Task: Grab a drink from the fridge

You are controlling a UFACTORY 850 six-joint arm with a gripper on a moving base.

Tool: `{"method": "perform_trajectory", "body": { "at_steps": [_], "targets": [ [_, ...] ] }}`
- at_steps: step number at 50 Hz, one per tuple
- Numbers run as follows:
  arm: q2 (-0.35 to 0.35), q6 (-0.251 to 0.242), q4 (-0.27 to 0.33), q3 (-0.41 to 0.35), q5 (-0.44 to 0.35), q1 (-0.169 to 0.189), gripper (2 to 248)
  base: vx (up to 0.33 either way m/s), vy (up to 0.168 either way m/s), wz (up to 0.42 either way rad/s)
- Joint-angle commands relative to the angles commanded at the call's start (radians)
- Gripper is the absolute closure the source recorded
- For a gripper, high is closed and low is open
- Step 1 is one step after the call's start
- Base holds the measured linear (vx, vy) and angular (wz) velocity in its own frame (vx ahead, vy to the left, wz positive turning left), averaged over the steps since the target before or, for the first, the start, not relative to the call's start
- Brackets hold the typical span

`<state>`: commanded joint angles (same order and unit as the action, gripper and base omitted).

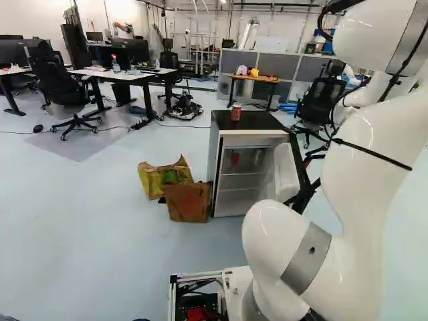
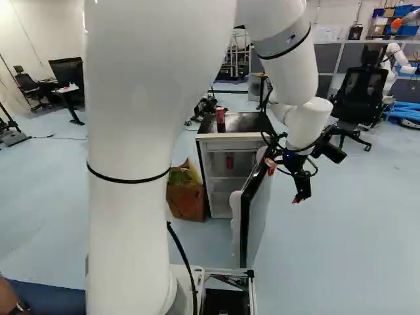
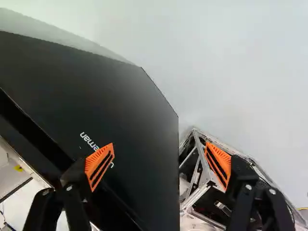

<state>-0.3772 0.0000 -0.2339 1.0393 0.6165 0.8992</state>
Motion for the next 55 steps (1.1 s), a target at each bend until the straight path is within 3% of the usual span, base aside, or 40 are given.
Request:
{"method": "perform_trajectory", "body": {
  "at_steps": [32,55],
  "targets": [
    [0.079,0.0,0.037,-0.109,0.0,-0.062,3,0.0,0.0,0.0],
    [0.131,0.0,0.064,-0.178,0.0,-0.126,3,0.0,0.0,0.0]
  ]
}}
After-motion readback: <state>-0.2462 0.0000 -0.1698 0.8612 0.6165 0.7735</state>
